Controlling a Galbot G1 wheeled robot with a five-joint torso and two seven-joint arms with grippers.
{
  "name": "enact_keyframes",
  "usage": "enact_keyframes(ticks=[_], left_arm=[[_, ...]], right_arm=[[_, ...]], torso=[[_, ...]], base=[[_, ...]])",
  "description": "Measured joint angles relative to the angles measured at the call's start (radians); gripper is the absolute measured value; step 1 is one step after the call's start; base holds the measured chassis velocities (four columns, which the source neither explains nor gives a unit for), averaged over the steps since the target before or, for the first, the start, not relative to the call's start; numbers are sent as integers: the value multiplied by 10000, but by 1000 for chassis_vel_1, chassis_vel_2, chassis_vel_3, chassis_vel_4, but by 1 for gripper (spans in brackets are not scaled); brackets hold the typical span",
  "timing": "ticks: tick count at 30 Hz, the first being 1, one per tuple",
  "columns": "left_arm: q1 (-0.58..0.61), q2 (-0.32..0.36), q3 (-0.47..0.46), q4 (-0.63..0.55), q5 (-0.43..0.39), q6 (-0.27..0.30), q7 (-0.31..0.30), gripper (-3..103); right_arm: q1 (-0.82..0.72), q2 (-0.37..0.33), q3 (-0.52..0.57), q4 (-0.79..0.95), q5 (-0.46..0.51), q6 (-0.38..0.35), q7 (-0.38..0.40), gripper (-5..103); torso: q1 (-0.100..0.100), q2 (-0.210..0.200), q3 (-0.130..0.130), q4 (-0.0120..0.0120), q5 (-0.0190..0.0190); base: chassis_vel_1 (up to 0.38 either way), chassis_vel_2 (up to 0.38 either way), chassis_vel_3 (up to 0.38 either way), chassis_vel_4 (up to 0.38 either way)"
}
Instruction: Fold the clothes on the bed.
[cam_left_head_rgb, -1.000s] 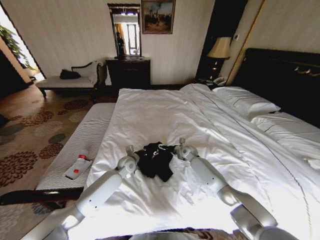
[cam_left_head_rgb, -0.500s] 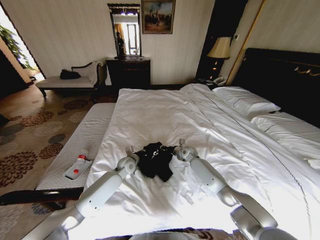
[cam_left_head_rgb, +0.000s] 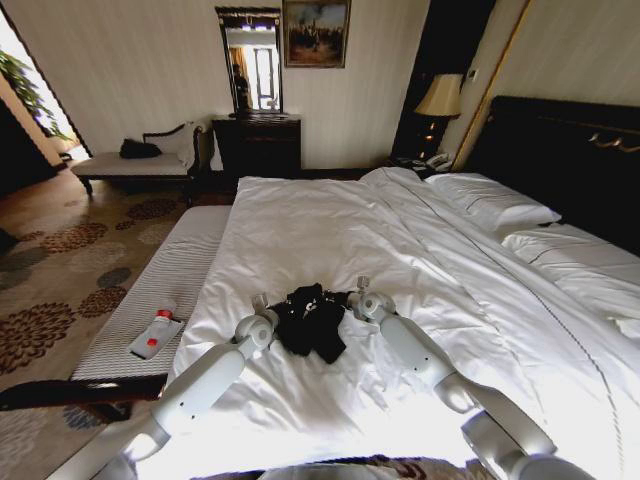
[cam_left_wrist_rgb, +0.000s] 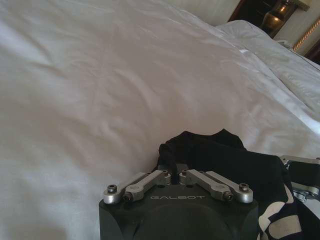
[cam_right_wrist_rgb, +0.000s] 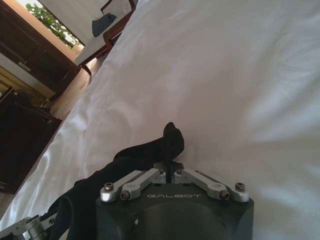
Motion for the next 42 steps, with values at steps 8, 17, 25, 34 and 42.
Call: enact_keyframes(ticks=[8,17,25,34,42], left_arm=[[-95,128,-87,-273,-76,-28,-45,2],[-285,399,-299,-825,-323,-76,-228,2],[-688,928,-745,-1798,-839,-91,-379,2],[-1178,1797,-1072,-2944,-1325,-65,-501,2],[-2841,2737,-994,-3520,-2045,135,-510,2]], right_arm=[[-108,-393,232,780,71,41,170,2],[30,-1136,416,1827,79,162,383,2],[143,-1957,583,3143,157,91,735,2],[678,-2761,811,4243,97,259,1056,2],[1901,-3657,777,5020,511,351,1355,2]], torso=[[0,0,0,2,0],[0,0,0,-1,0],[1,0,0,-1,0],[-1,0,0,3,-2],[0,0,0,-2,0]], base=[[0,0,0,0],[0,0,0,0],[0,0,0,0],[0,0,0,0],[0,0,0,0]])
